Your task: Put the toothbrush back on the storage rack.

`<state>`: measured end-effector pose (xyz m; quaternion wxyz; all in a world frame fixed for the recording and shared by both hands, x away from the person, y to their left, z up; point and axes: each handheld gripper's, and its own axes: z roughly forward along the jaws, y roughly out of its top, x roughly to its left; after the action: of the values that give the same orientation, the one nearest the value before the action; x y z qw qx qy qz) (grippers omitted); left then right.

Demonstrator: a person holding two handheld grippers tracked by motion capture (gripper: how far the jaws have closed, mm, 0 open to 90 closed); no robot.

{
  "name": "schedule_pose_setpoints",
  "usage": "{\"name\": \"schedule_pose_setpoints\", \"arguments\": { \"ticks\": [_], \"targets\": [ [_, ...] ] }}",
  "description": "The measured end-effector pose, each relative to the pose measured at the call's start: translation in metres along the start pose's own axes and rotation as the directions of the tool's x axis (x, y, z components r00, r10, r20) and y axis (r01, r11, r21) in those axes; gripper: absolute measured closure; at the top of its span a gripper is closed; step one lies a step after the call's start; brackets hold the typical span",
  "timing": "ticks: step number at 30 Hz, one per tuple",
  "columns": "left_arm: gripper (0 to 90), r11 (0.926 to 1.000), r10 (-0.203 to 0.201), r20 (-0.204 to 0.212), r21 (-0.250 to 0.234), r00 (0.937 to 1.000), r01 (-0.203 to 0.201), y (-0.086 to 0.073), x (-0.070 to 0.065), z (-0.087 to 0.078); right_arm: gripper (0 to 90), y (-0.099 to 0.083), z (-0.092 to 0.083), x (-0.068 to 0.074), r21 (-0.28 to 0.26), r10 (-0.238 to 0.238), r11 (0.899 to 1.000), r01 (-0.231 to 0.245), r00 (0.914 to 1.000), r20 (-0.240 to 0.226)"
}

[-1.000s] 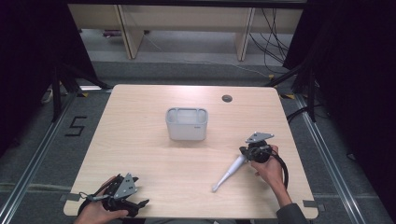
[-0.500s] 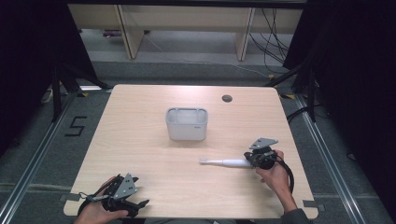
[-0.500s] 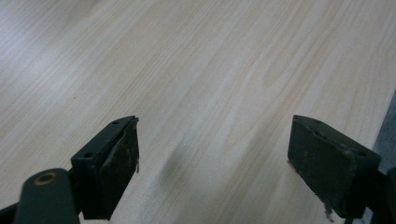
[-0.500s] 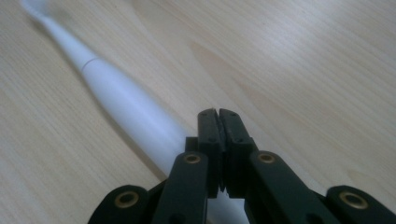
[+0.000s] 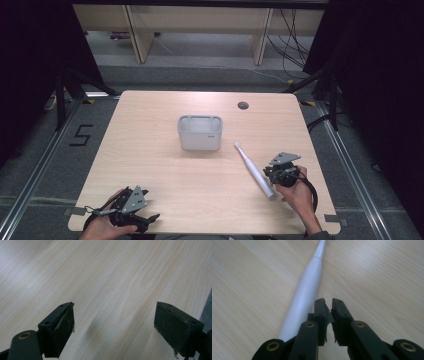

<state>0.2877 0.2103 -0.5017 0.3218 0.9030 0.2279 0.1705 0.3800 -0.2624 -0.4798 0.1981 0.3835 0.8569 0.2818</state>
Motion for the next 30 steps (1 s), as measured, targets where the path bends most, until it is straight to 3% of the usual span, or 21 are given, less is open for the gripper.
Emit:
{"name": "schedule_pose_setpoints", "arguments": {
  "ticks": [1, 2, 5, 6, 7, 9, 11, 12, 13, 14, 16, 18, 19, 20, 21, 22, 24, 25, 26, 27, 30],
  "targets": [
    [16.3, 1.0000, 0.000, 0.000, 0.000, 1.0000, 0.000, 0.000, 0.000, 0.000, 81.2, 0.000, 0.000, 0.000, 0.000, 0.000, 1.000, 0.000, 1.0000, 0.000],
    [16.3, 1.0000, -0.004, -0.009, -0.004, 1.0000, 0.004, 0.000, 0.000, 0.001, 76.7, 0.001, -0.002, -0.002, -0.004, 0.041, 0.999, -0.041, 0.9991, 0.001],
    [16.3, 1.0000, -0.004, -0.007, -0.003, 1.0000, 0.004, 0.000, 0.000, 0.001, 73.0, 0.003, -0.004, -0.004, -0.017, 0.080, 0.997, -0.080, 0.9968, 0.003],
    [16.3, 1.0000, -0.002, -0.013, 0.002, 0.9999, 0.002, 0.000, 0.001, 0.001, 65.1, 0.005, -0.006, -0.006, -0.016, 0.103, 0.995, -0.103, 0.9947, 0.000],
    [16.3, 1.0000, -0.002, -0.013, 0.002, 0.9999, 0.002, 0.000, 0.001, 0.001, 65.1, 0.005, -0.006, -0.006, -0.016, 0.103, 0.995, -0.103, 0.9947, 0.000],
    [16.3, 1.0000, -0.005, -0.012, 0.002, 0.9999, 0.005, 0.000, 0.000, 0.001, 58.9, 0.010, -0.008, -0.007, -0.016, 0.184, 0.983, -0.185, 0.9827, -0.016],
    [16.3, 1.0000, -0.004, -0.011, 0.002, 0.9999, 0.004, 0.000, 0.000, 0.001, 56.5, 0.012, -0.008, -0.008, -0.014, 0.176, 0.984, -0.177, 0.9842, -0.015],
    [16.3, 1.0000, -0.005, -0.011, 0.005, 0.9999, 0.006, 0.000, 0.001, 0.002, 52.7, 0.017, -0.007, -0.006, 0.003, 0.193, 0.981, -0.194, 0.9805, -0.035],
    [16.3, 1.0000, -0.005, -0.011, 0.005, 0.9999, 0.006, 0.000, 0.001, 0.002, 52.7, 0.017, -0.007, -0.006, 0.003, 0.193, 0.981, -0.194, 0.9805, -0.035],
    [16.3, 1.0000, -0.005, -0.012, 0.006, 0.9999, 0.005, 0.000, 0.001, 0.001, 49.5, 0.019, -0.006, -0.003, 0.005, 0.219, 0.976, -0.219, 0.9753, -0.030],
    [16.3, 1.0000, -0.007, -0.009, -0.006, 0.9999, 0.007, -0.001, 0.000, 0.001, 45.3, 0.022, -0.001, -0.002, 0.013, 0.210, 0.978, -0.210, 0.9773, -0.028],
    [16.3, 1.0000, -0.006, -0.005, -0.002, 1.0000, 0.006, -0.001, 0.001, 0.001, 40.1, 0.026, 0.004, 0.003, 0.063, 0.264, 0.963, -0.261, 0.9638, -0.037],
    [16.3, 1.0000, -0.006, -0.005, -0.002, 1.0000, 0.006, -0.001, 0.001, 0.001, 40.1, 0.026, 0.004, 0.003, 0.063, 0.264, 0.963, -0.261, 0.9638, -0.037],
    [16.3, 1.0000, -0.007, -0.007, -0.006, 0.9999, 0.007, -0.001, 0.000, 0.001, 36.4, 0.027, 0.007, 0.005, 0.078, 0.291, 0.955, -0.287, 0.9559, -0.039],
    [16.3, 1.0000, -0.007, -0.007, -0.006, 0.9999, 0.007, -0.001, 0.000, 0.001, 36.4, 0.027, 0.007, 0.005, 0.078, 0.291, 0.955, -0.287, 0.9559, -0.039],
    [16.3, 1.0000, -0.008, -0.005, -0.005, 1.0000, 0.008, -0.001, 0.000, 0.002, 35.1, 0.028, 0.011, 0.002, 0.086, 0.268, 0.961, -0.263, 0.9626, -0.042],
    [16.3, 1.0000, -0.008, -0.005, -0.001, 1.0000, 0.008, -0.001, 0.001, 0.002, 34.6, 0.029, 0.013, 0.002, 0.086, 0.270, 0.960, -0.265, 0.9617, -0.047],
    [16.3, 1.0000, -0.008, -0.006, -0.001, 1.0000, 0.008, -0.001, 0.001, 0.002, 33.1, 0.030, 0.014, 0.004, 0.098, 0.292, 0.953, -0.287, 0.9557, -0.037],
    [16.3, 1.0000, -0.009, -0.005, -0.004, 0.9999, 0.009, -0.001, 0.000, 0.002, 32.3, 0.030, 0.016, 0.002, 0.100, 0.270, 0.959, -0.266, 0.9622, -0.030],
    [16.3, 1.0000, -0.008, -0.005, -0.004, 1.0000, 0.008, -0.001, 0.000, 0.002, 32.3, 0.031, 0.018, 0.003, 0.107, 0.283, 0.955, -0.278, 0.9587, -0.033],
    [16.3, 1.0000, -0.008, -0.004, -0.001, 1.0000, 0.008, -0.001, 0.001, 0.002, 32.2, 0.033, 0.023, 0.001, 0.120, 0.265, 0.958, -0.260, 0.9638, -0.028]
  ]
}}
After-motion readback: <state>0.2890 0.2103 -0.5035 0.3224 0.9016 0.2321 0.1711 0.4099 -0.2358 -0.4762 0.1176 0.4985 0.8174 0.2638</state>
